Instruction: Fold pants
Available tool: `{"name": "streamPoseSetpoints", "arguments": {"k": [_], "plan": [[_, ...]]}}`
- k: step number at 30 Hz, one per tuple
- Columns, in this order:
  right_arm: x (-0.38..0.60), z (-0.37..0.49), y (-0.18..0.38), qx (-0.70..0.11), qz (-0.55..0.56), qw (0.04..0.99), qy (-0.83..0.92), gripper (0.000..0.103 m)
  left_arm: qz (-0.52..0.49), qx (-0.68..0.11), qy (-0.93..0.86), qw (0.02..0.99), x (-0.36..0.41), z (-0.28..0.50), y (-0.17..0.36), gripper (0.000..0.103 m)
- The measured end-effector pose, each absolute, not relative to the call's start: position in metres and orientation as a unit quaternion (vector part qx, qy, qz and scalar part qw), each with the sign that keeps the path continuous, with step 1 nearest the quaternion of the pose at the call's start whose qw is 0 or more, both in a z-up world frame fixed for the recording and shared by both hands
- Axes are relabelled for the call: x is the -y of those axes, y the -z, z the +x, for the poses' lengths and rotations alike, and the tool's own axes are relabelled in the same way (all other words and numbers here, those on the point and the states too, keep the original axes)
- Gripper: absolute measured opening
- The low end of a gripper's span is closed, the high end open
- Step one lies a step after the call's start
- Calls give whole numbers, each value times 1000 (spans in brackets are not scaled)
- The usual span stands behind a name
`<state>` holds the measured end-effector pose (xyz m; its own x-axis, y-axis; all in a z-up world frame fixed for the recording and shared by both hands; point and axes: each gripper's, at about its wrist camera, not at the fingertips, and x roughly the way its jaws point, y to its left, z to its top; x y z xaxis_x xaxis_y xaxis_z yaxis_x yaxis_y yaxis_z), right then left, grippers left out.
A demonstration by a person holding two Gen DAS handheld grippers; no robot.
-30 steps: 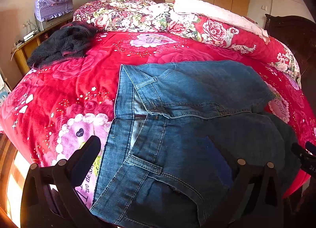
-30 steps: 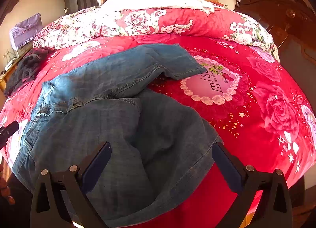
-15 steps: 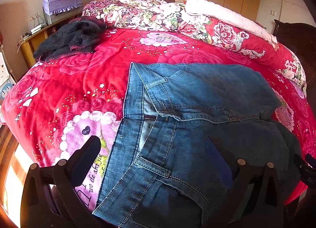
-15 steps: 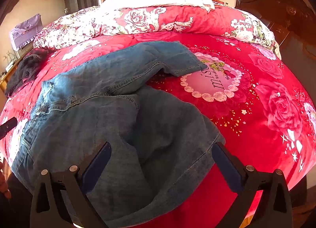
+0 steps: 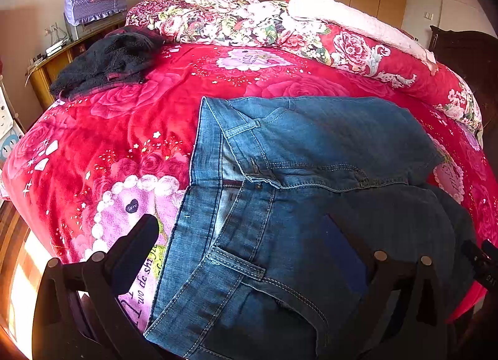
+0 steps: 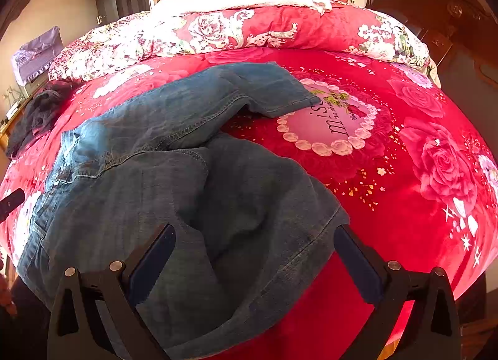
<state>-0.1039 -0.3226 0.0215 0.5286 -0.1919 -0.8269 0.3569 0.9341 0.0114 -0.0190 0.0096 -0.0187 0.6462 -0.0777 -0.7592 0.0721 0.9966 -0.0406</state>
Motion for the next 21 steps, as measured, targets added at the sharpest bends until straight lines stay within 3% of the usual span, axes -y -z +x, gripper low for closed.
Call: {"name": "streamPoseSetpoints", "arguments": {"k": [21], "plan": [[323,-103,-22,-460,89,870,156,102,-4,-421,44,906,-5,-14,18,103]]}}
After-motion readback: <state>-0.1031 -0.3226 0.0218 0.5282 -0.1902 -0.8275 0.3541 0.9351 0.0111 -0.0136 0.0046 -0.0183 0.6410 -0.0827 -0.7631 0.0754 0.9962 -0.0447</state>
